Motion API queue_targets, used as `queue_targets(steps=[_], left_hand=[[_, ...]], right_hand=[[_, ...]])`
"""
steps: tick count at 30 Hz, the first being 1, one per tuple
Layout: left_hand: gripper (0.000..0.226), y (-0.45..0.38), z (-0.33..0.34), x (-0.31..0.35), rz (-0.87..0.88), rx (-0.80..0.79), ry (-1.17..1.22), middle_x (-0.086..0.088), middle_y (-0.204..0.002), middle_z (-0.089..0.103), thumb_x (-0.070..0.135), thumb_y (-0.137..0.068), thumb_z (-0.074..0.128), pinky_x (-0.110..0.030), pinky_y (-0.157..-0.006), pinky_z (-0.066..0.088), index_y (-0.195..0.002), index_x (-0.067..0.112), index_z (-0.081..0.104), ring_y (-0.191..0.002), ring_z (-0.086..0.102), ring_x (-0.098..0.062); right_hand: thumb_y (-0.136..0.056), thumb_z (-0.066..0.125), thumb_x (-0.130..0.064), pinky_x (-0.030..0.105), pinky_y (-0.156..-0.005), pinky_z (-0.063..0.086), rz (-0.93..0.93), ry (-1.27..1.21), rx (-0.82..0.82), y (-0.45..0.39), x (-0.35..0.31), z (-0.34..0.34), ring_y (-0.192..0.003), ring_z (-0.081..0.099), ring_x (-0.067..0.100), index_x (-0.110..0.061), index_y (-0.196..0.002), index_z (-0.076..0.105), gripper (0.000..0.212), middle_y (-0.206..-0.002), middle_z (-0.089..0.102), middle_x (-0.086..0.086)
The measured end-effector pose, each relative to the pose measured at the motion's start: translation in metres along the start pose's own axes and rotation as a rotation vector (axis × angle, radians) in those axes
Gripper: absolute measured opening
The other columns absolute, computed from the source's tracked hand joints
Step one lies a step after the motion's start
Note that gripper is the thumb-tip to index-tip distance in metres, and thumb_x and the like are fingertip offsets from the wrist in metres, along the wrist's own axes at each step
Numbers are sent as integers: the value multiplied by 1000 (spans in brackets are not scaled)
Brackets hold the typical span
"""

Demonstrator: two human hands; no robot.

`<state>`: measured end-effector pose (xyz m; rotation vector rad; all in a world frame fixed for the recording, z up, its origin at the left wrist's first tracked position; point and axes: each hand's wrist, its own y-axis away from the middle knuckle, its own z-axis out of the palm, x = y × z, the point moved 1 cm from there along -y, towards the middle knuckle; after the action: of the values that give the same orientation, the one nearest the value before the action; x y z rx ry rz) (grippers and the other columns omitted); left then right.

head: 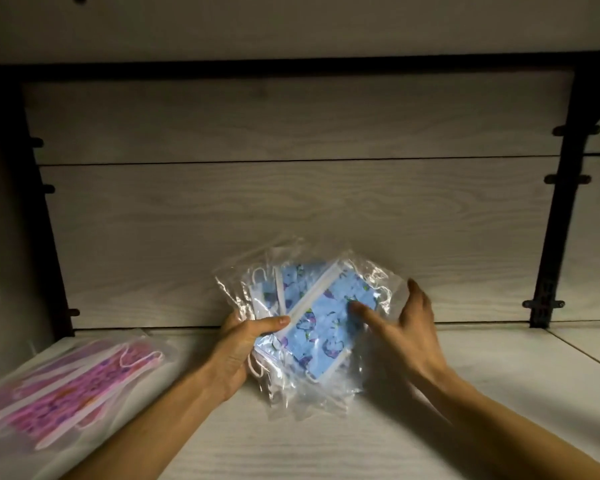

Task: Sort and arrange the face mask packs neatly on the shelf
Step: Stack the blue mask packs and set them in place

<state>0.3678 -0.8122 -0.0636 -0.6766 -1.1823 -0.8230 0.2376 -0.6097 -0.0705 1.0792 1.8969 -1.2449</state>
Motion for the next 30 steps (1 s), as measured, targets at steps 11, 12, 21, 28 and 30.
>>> queue_targets(steps=[11, 12, 21, 28, 30], left_hand=[[28, 0, -1, 1, -124, -130, 67, -16, -89, 75, 23, -72, 66, -36, -78, 55, -91, 6, 77, -76, 73, -30], [27, 0, -1, 0, -121, -128, 56, -16, -89, 75, 21, -73, 66, -35, -76, 55, -92, 7, 78, -75, 72, -28], [67, -3, -3, -2, -17, 6, -101, -6, -112, 77, 20, -62, 94, -43, -104, 50, -123, 9, 68, -110, 71, -26], [59, -2, -5, -2, -42, -57, -95, -4, -113, 77, 24, -65, 91, -47, -107, 49, -120, 13, 71, -109, 72, -26], [54, -3, -6, -2, -39, -51, -82, -3, -108, 78, 21, -68, 87, -37, -95, 57, -118, 12, 72, -101, 75, -21]], right_hand=[[-84, 72, 2, 33, -51, 58, 101, -501, -203, -2, 3, 10, -61, 68, 20, -14, -95, 71, 19, -76, 70, 10], [-84, 71, 3, 31, -52, 56, 109, -511, -216, -4, 1, 7, -62, 66, 20, -9, -89, 72, 13, -74, 68, 13], [-91, 71, -15, 24, -55, 50, 109, -461, -343, -11, 5, -2, -60, 63, 14, -4, -83, 75, 14, -74, 72, 8], [-90, 65, -7, 46, -74, 58, 67, -328, -28, -24, 13, -22, -77, 70, 29, -13, -81, 76, 16, -74, 75, 5], [-90, 67, -8, 42, -72, 58, 144, -390, -115, -27, 13, -24, -76, 69, 27, -11, -86, 77, 11, -76, 75, 5]])
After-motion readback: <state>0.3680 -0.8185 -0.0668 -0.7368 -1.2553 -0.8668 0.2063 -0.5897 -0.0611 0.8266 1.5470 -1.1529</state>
